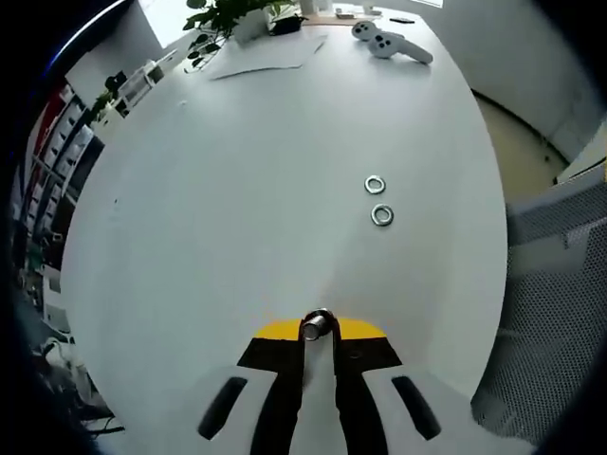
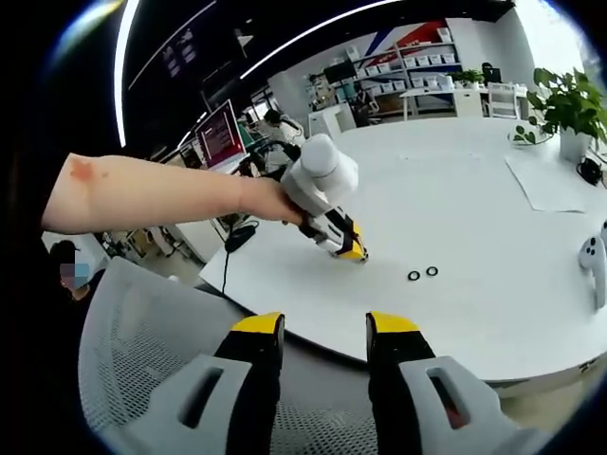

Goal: Place the washer onto the threaded stud by aligning its center hole with the stud, sliding it down to the base, and recovering from edge contact or off-axis alignment until the washer reaches the visible bottom stop.

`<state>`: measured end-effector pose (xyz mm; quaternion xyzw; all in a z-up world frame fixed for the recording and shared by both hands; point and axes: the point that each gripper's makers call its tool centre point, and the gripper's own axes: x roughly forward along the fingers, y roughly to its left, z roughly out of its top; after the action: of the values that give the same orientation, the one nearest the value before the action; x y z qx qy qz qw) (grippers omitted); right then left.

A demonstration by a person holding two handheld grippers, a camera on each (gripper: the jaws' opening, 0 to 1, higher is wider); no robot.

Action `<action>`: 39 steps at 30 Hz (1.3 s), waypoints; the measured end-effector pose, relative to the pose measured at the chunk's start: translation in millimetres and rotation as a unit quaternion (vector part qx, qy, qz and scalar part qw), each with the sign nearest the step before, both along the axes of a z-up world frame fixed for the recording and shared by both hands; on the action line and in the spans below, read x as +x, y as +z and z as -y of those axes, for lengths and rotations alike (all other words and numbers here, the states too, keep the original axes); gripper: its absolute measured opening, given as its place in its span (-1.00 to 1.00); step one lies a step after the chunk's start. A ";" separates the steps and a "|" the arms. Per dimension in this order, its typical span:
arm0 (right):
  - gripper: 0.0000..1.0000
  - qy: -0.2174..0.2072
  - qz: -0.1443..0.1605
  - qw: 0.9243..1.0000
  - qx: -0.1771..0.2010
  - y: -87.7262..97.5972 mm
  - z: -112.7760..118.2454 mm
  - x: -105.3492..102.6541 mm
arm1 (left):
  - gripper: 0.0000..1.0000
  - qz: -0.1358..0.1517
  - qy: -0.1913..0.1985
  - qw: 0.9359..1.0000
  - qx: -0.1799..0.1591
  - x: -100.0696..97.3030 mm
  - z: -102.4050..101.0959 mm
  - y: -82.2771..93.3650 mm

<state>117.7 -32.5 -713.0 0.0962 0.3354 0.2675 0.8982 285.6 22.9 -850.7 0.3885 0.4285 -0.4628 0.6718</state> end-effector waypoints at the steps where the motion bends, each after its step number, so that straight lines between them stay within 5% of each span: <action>1: -0.26 0.000 0.000 1.000 -0.001 -0.1 -0.2 -0.1 | -0.83 -0.001 0.000 1.000 0.001 -0.1 -0.6 -1.2; 10: -0.26 0.002 -0.002 1.000 -0.002 -0.6 -0.2 -0.1 | -0.82 -0.015 0.006 1.000 0.010 -1.4 -3.8 -4.9; 16: -0.26 0.002 -0.002 1.000 -0.002 -0.7 -0.3 -0.4 | -0.79 0.002 -0.045 0.999 0.017 -3.3 -5.0 -3.6; 22: -0.26 0.003 -0.002 1.000 -0.001 -0.5 -0.6 -0.5 | -0.68 0.001 -0.026 1.000 -0.006 -0.3 -2.1 6.3; 31: -0.26 0.009 0.000 1.000 0.000 0.2 -2.0 -1.1 | -0.60 0.025 -0.006 0.999 -0.042 -6.4 -14.6 43.5; 39: -0.26 0.010 0.000 1.000 0.003 0.7 -2.5 -1.5 | -0.33 0.022 0.069 0.987 -0.145 -31.0 -40.6 98.4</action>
<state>116.2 -30.0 -712.2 0.0949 0.3353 0.2777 0.8952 254.7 63.5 -752.3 0.2669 0.3678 -0.4638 0.7605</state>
